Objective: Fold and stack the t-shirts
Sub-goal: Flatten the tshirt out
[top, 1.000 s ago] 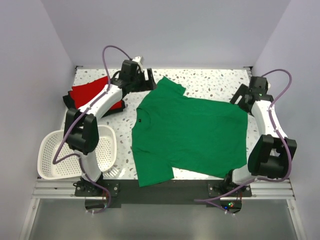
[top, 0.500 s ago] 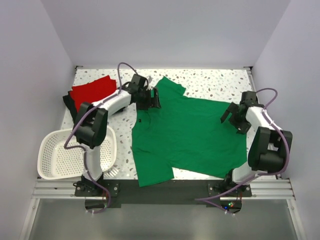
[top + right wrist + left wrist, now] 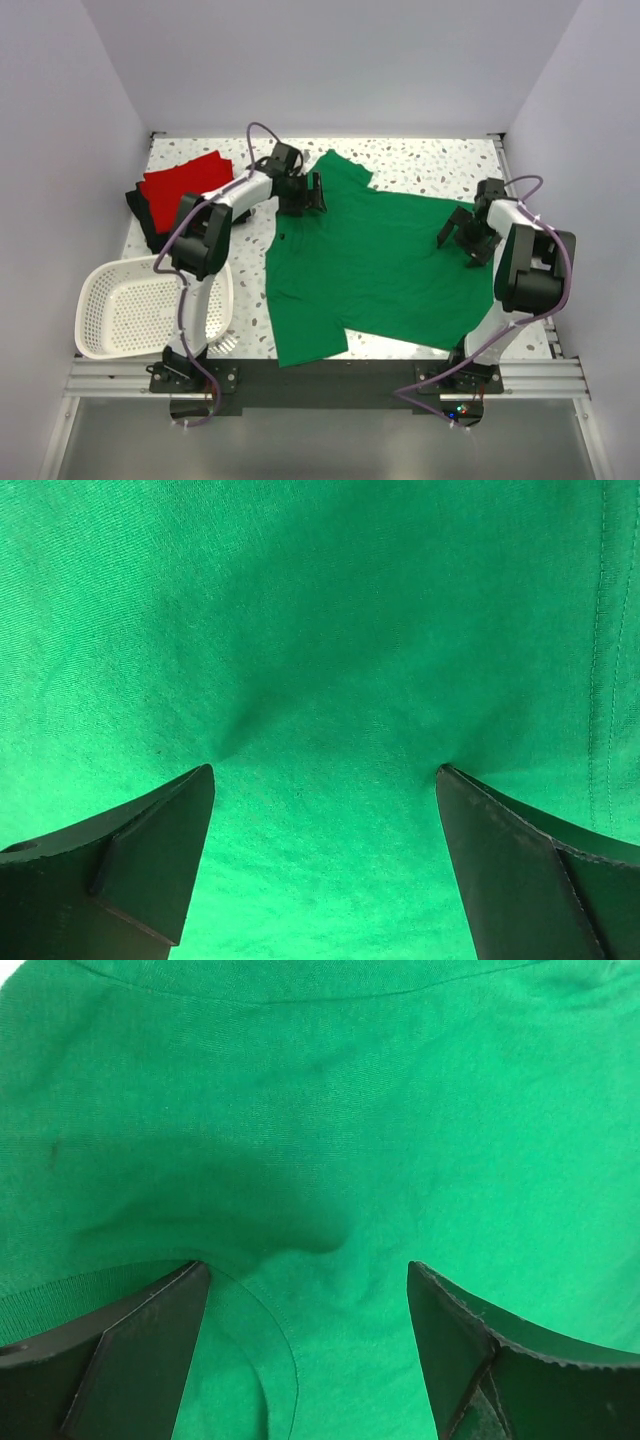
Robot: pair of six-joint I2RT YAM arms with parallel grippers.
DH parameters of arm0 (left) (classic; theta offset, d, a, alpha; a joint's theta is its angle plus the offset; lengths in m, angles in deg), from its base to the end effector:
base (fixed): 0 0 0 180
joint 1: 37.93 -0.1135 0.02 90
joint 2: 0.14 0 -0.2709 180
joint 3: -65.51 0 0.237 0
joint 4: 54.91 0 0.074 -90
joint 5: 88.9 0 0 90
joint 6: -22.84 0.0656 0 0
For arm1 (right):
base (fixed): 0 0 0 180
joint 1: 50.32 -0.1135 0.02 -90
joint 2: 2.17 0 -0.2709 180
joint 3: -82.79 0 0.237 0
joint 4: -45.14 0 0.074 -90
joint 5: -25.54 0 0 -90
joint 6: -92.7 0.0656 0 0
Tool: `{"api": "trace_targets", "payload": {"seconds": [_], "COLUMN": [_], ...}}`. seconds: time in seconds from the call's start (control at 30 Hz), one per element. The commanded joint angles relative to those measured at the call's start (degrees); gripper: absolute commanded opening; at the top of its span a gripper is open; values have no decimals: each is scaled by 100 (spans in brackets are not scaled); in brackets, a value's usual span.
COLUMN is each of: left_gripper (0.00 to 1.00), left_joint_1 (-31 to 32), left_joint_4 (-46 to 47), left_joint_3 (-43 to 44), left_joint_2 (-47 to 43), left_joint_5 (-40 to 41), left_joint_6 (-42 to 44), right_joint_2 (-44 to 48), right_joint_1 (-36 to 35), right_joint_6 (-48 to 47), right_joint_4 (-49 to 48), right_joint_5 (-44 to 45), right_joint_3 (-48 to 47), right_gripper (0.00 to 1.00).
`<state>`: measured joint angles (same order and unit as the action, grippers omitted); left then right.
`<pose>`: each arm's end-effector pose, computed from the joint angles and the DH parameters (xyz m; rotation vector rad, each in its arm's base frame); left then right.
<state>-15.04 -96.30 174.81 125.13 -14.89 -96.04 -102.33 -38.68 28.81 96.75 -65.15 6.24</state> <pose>0.4335 -0.2027 0.1541 -0.0298 2.6701 -0.6782 0.3141 -0.0639 0.1503 0.9317 2.7320 0.0644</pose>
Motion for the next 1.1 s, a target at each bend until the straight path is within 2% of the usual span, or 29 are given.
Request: {"api": "trace_targets", "payload": {"seconds": [0.0, 0.27, 0.43, 0.63, 0.8, 1.07], "left_gripper": [86, 86, 86, 86, 86, 85], "left_joint_1": [-145, -356, -531, -567, -576, -523], "left_joint_4": [-280, -588, -396, 474, 808, 1240], "left_joint_3": [336, 1979, 2770, 2903, 2912, 2403], "left_joint_2": [585, 1622, 2115, 2203, 2124, 1141], "left_joint_5": [209, 368, 307, -88, -212, -142], "left_joint_6": [243, 445, 357, 322, 296, 445], "right_joint_2": [-460, -1400, -1954, -2526, -2605, -2131], "right_joint_1": [5, 5, 5, 5, -4, -92], "right_joint_6": [52, 245, 342, 369, 334, 44], "right_joint_4": [-48, 321, 576, 963, 1095, 1068], "right_joint_5": [-1, -10, -63, -107, -247, -731], "right_joint_3": [-341, -1518, -2466, -3390, -3611, -3681], "right_gripper": [95, 95, 95, 94, 94, 94]}}
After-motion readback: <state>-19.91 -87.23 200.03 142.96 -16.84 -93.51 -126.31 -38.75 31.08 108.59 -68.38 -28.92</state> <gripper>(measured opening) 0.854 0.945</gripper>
